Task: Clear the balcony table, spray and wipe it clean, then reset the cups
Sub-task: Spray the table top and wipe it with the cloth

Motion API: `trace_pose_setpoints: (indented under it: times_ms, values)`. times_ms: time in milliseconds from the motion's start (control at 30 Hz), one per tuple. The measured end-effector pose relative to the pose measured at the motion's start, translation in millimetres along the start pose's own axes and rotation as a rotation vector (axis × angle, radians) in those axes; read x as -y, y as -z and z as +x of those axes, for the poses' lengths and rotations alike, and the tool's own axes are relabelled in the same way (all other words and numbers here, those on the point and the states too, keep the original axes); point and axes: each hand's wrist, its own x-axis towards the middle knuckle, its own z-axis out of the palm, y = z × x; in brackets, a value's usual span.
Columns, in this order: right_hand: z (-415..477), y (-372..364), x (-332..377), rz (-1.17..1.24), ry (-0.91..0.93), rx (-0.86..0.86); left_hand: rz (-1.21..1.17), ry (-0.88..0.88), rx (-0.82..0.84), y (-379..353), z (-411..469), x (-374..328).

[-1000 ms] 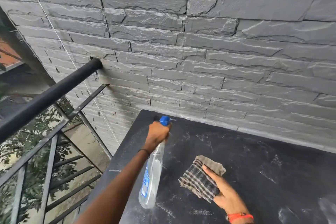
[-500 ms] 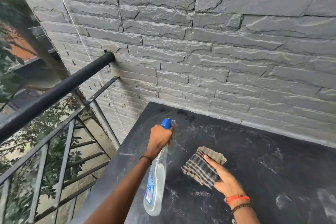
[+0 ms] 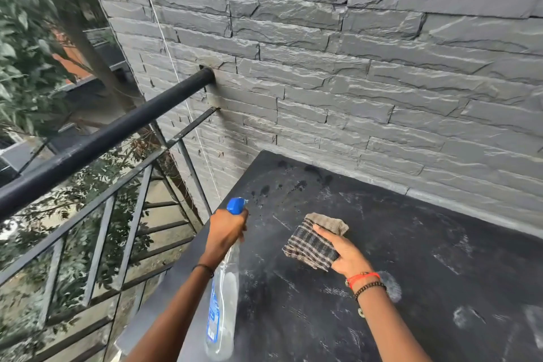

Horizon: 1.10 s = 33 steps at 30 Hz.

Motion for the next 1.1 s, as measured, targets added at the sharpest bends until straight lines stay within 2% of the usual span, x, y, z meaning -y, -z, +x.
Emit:
trace_pose_setpoints:
  times_ms: [300,433,467,533,567,633,767,833,1033,1100]
  values:
    - [8,15,1,-0.092,-0.004,-0.004,0.024,-0.003,0.103,-27,-50,2]
    - [5,38,8,-0.081,0.007,-0.056,0.060,0.023,0.186,-47,-66,6]
    - [3,43,10,-0.056,0.028,-0.019,0.072,0.031,0.207,-51,-69,7]
    - [-7,47,18,0.053,-0.054,0.039,0.080,0.043,0.239,-57,-75,9]
    - [-3,55,18,0.028,-0.070,0.021,0.081,0.047,0.249,-59,-77,11]
    - [6,71,16,-0.053,0.015,-0.064,0.088,0.055,0.255,-58,-79,14]
    - [20,70,16,-0.162,0.021,-0.090,0.043,0.044,0.257,-39,-78,16]
    - [19,56,17,-0.133,0.038,-0.096,0.001,0.038,0.227,-23,-70,19]
    - [50,8,7,-0.402,0.113,-0.059,-0.160,-0.018,0.028,37,-28,25]
    - [67,-10,1,-0.739,0.249,-0.174,-0.167,-0.034,-0.010,51,-12,24]
